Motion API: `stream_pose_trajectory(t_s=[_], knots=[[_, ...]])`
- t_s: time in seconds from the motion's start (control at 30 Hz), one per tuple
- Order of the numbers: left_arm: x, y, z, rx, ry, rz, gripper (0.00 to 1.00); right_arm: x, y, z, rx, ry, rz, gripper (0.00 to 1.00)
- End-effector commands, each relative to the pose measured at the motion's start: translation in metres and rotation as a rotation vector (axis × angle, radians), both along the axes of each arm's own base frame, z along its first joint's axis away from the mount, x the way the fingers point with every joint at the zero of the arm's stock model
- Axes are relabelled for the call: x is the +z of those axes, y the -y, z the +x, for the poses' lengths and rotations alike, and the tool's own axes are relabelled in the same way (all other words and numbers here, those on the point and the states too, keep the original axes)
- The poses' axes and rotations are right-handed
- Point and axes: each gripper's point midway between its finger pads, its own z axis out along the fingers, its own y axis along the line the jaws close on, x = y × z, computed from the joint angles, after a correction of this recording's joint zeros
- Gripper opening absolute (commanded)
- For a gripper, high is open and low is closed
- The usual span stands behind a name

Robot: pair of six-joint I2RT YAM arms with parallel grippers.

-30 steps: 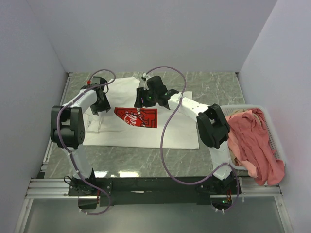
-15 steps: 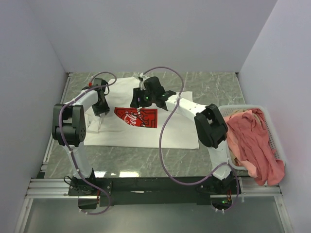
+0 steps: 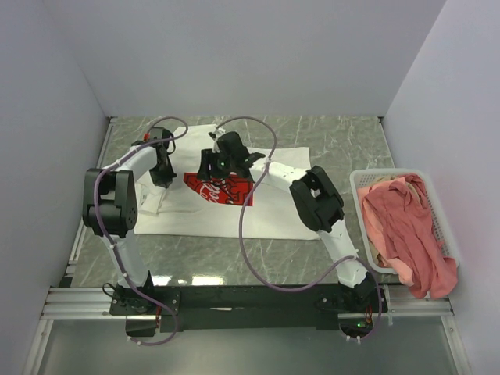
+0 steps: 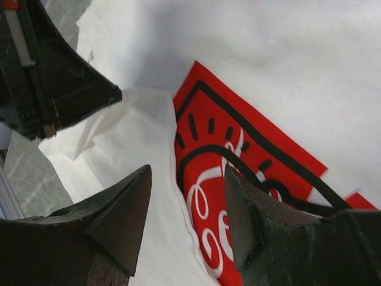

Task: Fold and stack the t-shirts
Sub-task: Fold the tshirt

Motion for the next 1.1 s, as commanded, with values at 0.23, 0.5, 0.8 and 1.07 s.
stream_pose_trajectory(t_s=[0.23, 0.5, 0.8, 1.07], knots=[[0.055, 0.016, 0.003, -0.050, 0.158, -0.091, 0.01, 0.024, -0.052, 0.012, 0.048, 0.087, 0.118, 0.58], [0.066, 0.021, 0.002, -0.071, 0.184, -0.117, 0.01, 0.021, -0.069, 0.012, 0.066, 0.077, 0.174, 0.58], [0.068, 0.025, 0.010, -0.077, 0.196, -0.135, 0.01, 0.015, -0.073, 0.006, 0.075, 0.039, 0.224, 0.57], [0.074, 0.028, 0.011, -0.079, 0.209, -0.152, 0.01, 0.007, -0.072, 0.007, 0.066, 0.045, 0.210, 0.57]])
